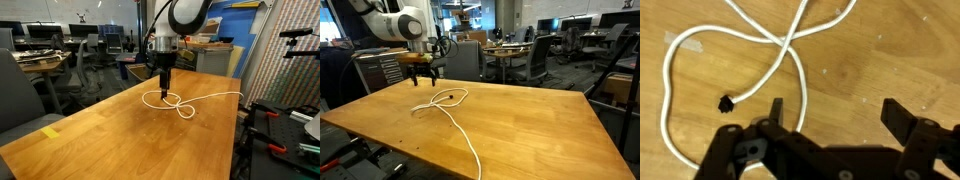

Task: Tie a knot

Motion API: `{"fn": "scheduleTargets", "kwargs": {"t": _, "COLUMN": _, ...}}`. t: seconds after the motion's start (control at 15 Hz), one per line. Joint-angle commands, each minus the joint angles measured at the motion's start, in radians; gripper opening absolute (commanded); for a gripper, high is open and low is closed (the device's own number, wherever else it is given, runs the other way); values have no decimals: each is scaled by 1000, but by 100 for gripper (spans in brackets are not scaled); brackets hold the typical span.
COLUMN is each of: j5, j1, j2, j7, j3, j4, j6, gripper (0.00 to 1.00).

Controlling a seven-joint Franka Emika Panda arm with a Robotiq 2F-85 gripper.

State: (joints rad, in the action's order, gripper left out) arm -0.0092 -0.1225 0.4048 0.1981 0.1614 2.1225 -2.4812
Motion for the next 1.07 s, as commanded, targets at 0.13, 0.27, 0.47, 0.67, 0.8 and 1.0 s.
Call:
{"fn": "scheduleTargets", "kwargs": {"t": 0.13, "j5": 180, "j1": 74, "j2": 145, "j7": -63, "j3": 18, "j4": -117, "j6": -22, "gripper": 100}}
{"fn": "scheduleTargets", "kwargs": {"t": 0.27, "j5": 127, "j1": 60, "j2": 122, "j7": -36, "j3": 0, "j4": -74, "j6": -14, "gripper": 100}}
{"fn": "scheduleTargets", "kwargs": {"t": 0.47, "j5": 127, "j1": 58, "j2": 126, "j7": -36, "j3": 1, "j4": -73, "j6": -14, "gripper": 100}}
{"fn": "scheduleTargets", "kwargs": {"t": 0.67, "j5": 108, "j1": 27, "j2": 90, "j7": -171, "j3": -54, "j4": -36, "j6": -17, "gripper": 100}}
{"fn": "scheduleTargets", "kwargs": {"t": 0.8, "j5": 84, "j1": 6, "j2": 65, "j7": -273, "j3": -103, "j4": -4, "j6": -66, "gripper": 100}}
{"fn": "scheduleTargets", "kwargs": {"t": 1.0, "j5": 107, "j1": 41, "j2": 118, "j7": -194, "j3": -63, "j4": -52, "j6": -25, "gripper": 100}}
